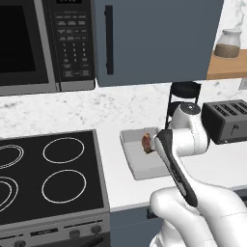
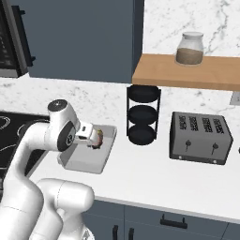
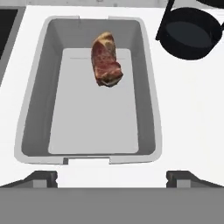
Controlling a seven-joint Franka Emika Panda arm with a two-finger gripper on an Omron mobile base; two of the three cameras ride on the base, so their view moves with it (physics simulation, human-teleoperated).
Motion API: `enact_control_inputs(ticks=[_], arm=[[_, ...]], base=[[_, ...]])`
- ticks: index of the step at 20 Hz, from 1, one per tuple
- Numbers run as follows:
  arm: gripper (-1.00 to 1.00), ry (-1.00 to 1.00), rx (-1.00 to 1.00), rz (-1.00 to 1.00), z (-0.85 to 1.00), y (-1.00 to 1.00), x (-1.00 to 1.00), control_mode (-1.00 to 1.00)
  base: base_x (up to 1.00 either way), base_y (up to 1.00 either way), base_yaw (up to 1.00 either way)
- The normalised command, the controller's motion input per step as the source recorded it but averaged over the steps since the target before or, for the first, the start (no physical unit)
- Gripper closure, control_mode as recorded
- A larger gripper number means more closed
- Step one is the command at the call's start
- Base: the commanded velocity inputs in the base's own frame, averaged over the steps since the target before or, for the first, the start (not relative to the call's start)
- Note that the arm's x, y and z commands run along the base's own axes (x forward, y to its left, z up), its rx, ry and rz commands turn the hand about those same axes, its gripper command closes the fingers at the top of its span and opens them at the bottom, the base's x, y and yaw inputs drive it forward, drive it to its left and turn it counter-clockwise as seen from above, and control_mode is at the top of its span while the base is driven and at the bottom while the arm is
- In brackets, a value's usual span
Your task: Place one mushroom and one steak in each tupperware on the nearby counter, to pack two identical lunches.
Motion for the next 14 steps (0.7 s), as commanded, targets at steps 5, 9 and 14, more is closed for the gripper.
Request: enact_control_inputs(ticks=[5, 9, 14], arm=[[-1.0, -0.13, 0.03, 0.0, 0.95, 0.04, -0.92, -1.0], [-1.0, -0.1, 0.0, 0.0, 0.44, 0.02, -0.78, -1.0], [-1.0, 0.0, 0.0, 0.0, 0.0, 0.0, -0.13, -1.0]], base=[[0.0, 0.0, 0.0], [0.0, 0.0, 0.0], [0.0, 0.0, 0.0]])
